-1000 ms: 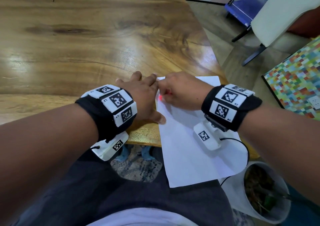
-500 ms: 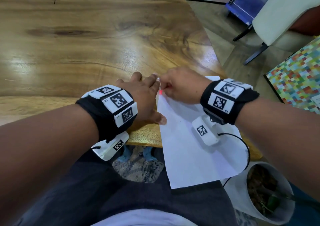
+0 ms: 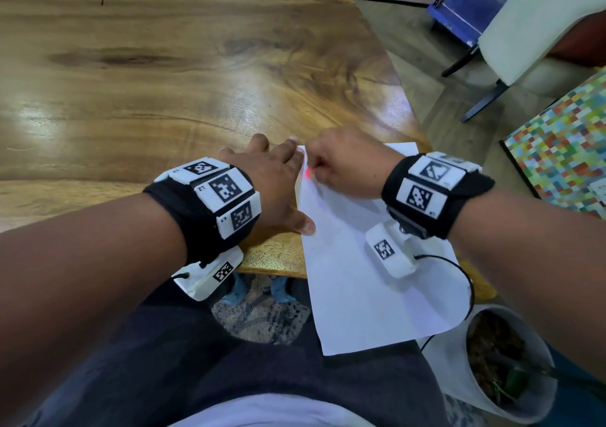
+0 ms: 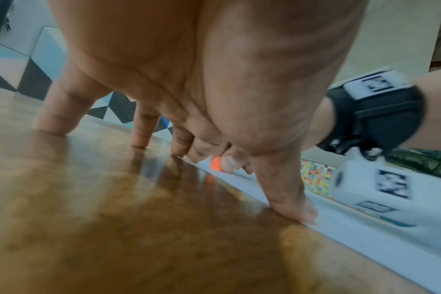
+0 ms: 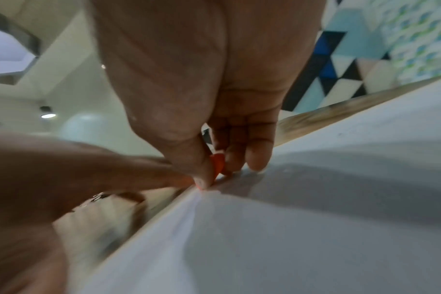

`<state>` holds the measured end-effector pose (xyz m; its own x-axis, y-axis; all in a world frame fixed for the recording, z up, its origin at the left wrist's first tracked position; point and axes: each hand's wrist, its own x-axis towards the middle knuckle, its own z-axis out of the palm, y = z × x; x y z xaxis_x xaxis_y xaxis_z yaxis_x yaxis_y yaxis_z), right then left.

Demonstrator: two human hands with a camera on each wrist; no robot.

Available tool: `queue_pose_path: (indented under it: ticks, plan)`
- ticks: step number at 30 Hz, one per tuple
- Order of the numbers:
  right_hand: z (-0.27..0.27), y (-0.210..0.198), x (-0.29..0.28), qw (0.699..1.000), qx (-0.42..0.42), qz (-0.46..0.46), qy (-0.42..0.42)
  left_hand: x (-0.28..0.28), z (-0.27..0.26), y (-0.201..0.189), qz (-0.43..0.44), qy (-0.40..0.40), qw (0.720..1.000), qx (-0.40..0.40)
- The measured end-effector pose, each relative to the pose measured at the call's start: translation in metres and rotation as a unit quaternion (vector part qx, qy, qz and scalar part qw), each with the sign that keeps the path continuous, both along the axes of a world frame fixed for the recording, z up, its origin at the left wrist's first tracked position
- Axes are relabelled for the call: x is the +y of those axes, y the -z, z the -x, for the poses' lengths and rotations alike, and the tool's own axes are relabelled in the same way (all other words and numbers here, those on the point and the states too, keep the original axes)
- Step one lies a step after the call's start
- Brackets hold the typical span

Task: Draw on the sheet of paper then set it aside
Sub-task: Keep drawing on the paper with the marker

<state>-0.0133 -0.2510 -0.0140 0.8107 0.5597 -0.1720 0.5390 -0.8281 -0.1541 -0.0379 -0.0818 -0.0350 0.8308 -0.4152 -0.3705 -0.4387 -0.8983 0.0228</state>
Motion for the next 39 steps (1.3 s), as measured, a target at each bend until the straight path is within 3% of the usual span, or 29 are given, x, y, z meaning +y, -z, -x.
queue_pose_path:
  ticks: [4,11,18,23,26,32,39]
  plan:
    - [-0.018,0.002,-0.011,0.994,-0.031,0.013,0.099,-0.001,0.0,-0.001,0.0,-0.004,1.0,0.0]
    - [0.017,0.006,-0.005,0.999,0.021,-0.014,-0.02,0.0,-0.004,-0.001,0.01,0.015,1.0,0.002]
    - [-0.014,0.007,-0.024,0.99,-0.037,-0.013,0.135,-0.001,-0.003,-0.001,0.002,0.013,1.0,-0.009]
    - [0.015,0.01,-0.009,0.999,0.006,-0.032,0.021,-0.001,-0.004,-0.001,0.004,0.02,1.0,-0.008]
    - [0.016,0.008,-0.01,0.999,0.008,-0.034,0.005,-0.001,-0.005,-0.002,0.004,0.025,1.0,-0.012]
    - [-0.015,0.009,-0.027,0.986,-0.04,-0.023,0.16,-0.003,-0.004,-0.002,-0.01,0.027,0.999,-0.017]
    - [0.018,0.014,-0.012,0.999,0.013,-0.047,0.0,-0.003,-0.007,-0.004,-0.016,0.035,0.999,-0.005]
